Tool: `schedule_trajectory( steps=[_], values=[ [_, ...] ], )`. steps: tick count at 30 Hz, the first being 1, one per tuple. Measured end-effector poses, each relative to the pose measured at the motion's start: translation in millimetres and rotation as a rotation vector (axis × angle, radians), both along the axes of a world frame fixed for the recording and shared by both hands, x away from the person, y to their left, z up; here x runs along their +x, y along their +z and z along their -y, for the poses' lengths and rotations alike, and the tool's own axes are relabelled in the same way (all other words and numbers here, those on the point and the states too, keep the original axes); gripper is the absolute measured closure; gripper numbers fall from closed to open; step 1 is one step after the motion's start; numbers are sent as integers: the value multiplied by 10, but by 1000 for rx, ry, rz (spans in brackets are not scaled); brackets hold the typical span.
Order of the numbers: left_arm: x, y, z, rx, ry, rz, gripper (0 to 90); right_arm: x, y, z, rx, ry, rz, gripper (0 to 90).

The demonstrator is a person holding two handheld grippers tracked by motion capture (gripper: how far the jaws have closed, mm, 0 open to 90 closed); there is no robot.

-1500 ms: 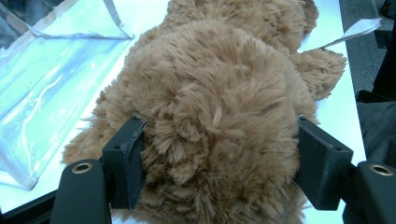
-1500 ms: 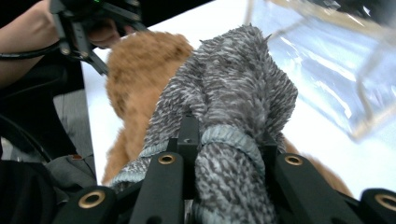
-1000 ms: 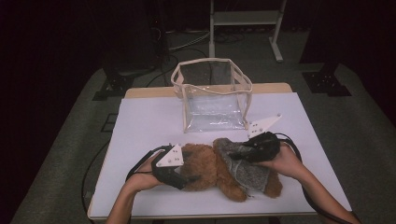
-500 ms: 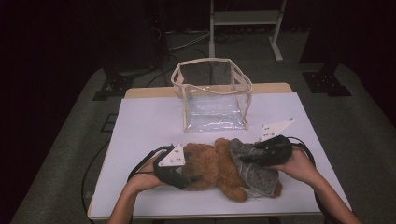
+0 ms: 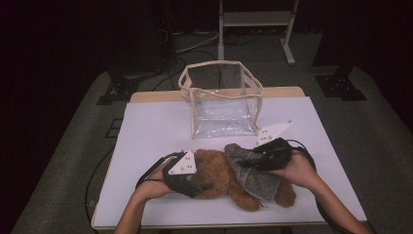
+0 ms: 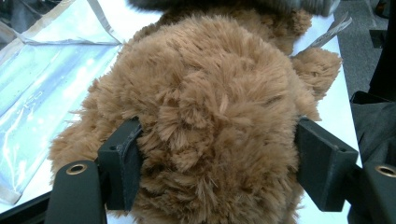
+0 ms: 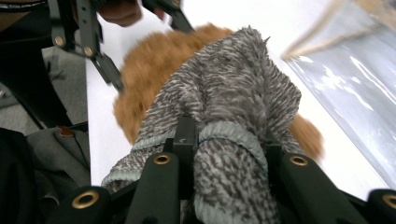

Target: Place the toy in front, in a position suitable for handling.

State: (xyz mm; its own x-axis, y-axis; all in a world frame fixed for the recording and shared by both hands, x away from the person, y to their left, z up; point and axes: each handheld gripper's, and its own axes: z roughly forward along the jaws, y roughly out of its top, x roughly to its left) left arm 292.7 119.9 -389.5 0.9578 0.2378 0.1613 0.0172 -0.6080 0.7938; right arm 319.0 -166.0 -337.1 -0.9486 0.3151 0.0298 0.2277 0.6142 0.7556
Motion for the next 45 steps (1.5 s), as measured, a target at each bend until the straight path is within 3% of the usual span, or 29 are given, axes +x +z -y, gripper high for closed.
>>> schedule_trajectory(
  steps=[4, 6, 14, 19, 22, 25, 30, 35, 40, 45],
  values=[
    [-3, -11, -10, 11, 1, 6, 263, 11, -53, -307, -44, 48, 16, 689],
    [2, -21, -35, 8, 3, 7, 259, 20, -94, -349, -49, 48, 16, 691],
    [15, -19, -85, -32, 8, 8, 192, 19, -132, -18, 10, -16, -20, 690],
    [20, -37, -81, -50, 10, 5, 216, -6, -116, 245, 37, -87, -36, 689],
    [10, -42, -55, -48, 9, 3, 231, -14, -115, 281, 43, -95, -44, 687],
    [6, -43, -43, -42, 11, 8, 231, -26, -84, 167, 22, -85, -24, 685],
    [7, -48, -46, -46, 10, 10, 227, 6, -73, -120, 30, -29, -28, 684],
    [-6, -66, -76, -36, 12, 27, 198, -4, -74, -358, -25, 6, -8, 679],
    [0, -46, -98, -35, 13, 25, 182, 12, -78, -183, -31, -14, -15, 678],
    [-5, -54, -115, -40, 21, 14, 197, -21, -68, 110, -3, -77, -26, 673]
  ],
)
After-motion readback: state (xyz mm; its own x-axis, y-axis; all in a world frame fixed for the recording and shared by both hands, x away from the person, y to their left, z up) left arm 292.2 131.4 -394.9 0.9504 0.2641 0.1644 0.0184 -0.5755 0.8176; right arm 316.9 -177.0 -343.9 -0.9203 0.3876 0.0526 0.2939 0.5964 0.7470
